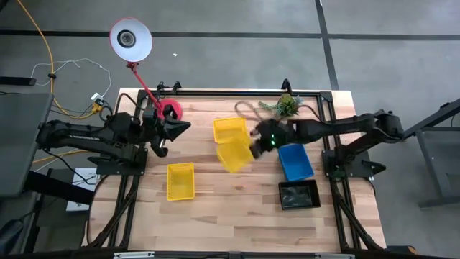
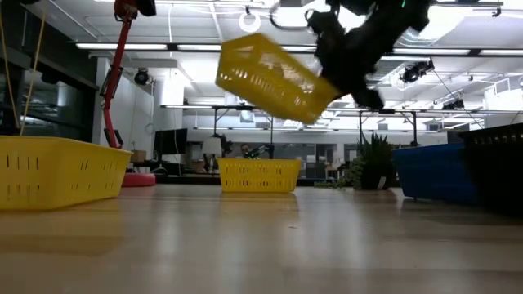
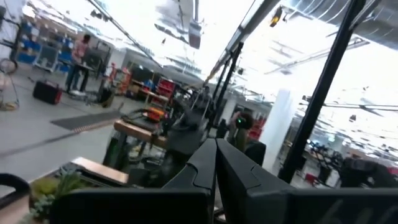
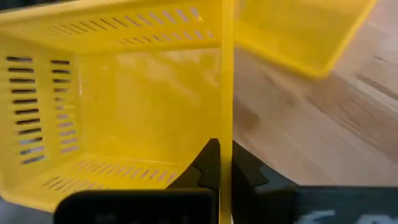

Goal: Stack baskets by color
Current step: Stack the bottom yellow bin on the top yellow bin

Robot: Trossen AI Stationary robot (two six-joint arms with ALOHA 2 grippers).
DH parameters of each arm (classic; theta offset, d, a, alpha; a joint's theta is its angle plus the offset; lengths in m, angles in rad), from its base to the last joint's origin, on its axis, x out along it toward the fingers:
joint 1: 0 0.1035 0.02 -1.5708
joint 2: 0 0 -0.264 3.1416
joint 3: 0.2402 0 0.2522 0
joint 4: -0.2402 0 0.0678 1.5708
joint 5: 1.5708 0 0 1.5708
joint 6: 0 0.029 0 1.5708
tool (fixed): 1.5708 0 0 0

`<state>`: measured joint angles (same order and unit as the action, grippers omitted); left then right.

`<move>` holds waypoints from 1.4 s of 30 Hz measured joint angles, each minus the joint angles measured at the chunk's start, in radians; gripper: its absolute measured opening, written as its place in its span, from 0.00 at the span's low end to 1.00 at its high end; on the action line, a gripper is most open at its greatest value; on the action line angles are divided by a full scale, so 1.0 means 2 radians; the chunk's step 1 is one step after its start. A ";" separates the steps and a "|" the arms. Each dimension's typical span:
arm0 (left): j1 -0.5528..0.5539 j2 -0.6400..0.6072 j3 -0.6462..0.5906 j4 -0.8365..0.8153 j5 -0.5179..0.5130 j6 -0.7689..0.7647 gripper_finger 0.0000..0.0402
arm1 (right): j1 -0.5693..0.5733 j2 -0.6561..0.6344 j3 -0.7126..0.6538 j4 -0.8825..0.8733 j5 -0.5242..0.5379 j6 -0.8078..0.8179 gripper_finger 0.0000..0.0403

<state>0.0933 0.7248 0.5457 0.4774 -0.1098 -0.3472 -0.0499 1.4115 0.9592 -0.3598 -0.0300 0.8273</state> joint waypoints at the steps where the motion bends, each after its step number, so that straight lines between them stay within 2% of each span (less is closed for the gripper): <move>1: 0.000 -0.003 0.000 0.000 -0.003 0.001 0.00 | -0.015 0.003 -0.019 0.047 -0.009 0.026 0.00; 4: 0.000 -0.007 0.000 -0.001 -0.005 0.002 0.00 | -0.050 0.017 -0.048 0.163 -0.016 0.099 0.00; 6: 0.000 -0.009 0.000 -0.001 -0.005 0.005 0.00 | -0.066 0.025 -0.043 0.186 -0.008 0.117 0.00; 10: 0.000 -0.009 0.000 -0.005 -0.007 0.005 0.00 | -0.094 0.047 0.012 0.112 0.015 0.117 0.00; 13: 0.000 -0.009 0.000 -0.007 -0.015 0.009 0.00 | -0.109 0.081 0.054 0.028 0.016 0.106 0.00; 16: 0.000 -0.009 0.000 -0.009 -0.018 0.015 0.00 | -0.113 0.113 0.090 -0.018 0.018 0.099 0.00; 24: 0.000 -0.009 0.000 -0.010 -0.018 0.015 0.00 | -0.121 0.152 0.110 -0.040 0.032 0.106 0.00; 29: 0.000 -0.009 0.000 -0.016 -0.018 0.018 0.00 | -0.123 0.154 0.110 -0.057 0.050 0.106 0.00; 42: 0.000 -0.009 -0.001 -0.027 -0.037 0.018 0.00 | -0.124 0.159 0.109 -0.063 0.050 0.096 0.00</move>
<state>0.0933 0.7063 0.5446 0.4232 -0.1847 -0.3103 -0.2970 1.7298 1.1782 -0.4859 0.0700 1.0191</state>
